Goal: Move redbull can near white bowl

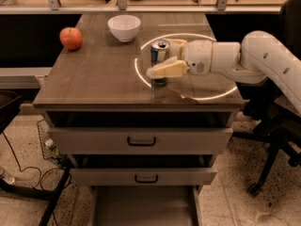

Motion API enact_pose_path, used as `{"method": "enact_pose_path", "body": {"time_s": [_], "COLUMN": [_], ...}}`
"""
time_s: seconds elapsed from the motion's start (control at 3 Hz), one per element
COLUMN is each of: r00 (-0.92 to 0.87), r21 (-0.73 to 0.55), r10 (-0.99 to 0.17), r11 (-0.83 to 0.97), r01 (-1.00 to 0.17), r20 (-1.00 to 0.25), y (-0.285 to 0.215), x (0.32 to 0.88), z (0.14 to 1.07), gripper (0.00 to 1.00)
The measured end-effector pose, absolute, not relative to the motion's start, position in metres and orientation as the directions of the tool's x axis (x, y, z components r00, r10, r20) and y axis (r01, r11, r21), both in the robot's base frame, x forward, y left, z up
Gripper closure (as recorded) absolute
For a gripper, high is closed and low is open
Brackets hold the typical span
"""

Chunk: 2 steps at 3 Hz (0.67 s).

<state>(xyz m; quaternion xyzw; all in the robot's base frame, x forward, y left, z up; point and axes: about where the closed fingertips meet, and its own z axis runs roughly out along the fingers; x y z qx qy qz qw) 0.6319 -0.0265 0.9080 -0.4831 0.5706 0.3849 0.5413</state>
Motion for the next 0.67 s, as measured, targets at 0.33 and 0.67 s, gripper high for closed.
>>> {"method": "enact_pose_path", "body": {"time_s": [0.33, 0.67], "r00": [0.053, 0.053], "r21": [-0.083, -0.083], "r10": [-0.134, -0.133], "r11": [0.234, 0.229], "r01": [-0.969, -0.970], "r20": [-0.990, -0.990], "y": [-0.0242, -0.0213], "x": [0.6314, 0.6309], "z": [0.9082, 0.9084], "gripper": [0.45, 0.69]}}
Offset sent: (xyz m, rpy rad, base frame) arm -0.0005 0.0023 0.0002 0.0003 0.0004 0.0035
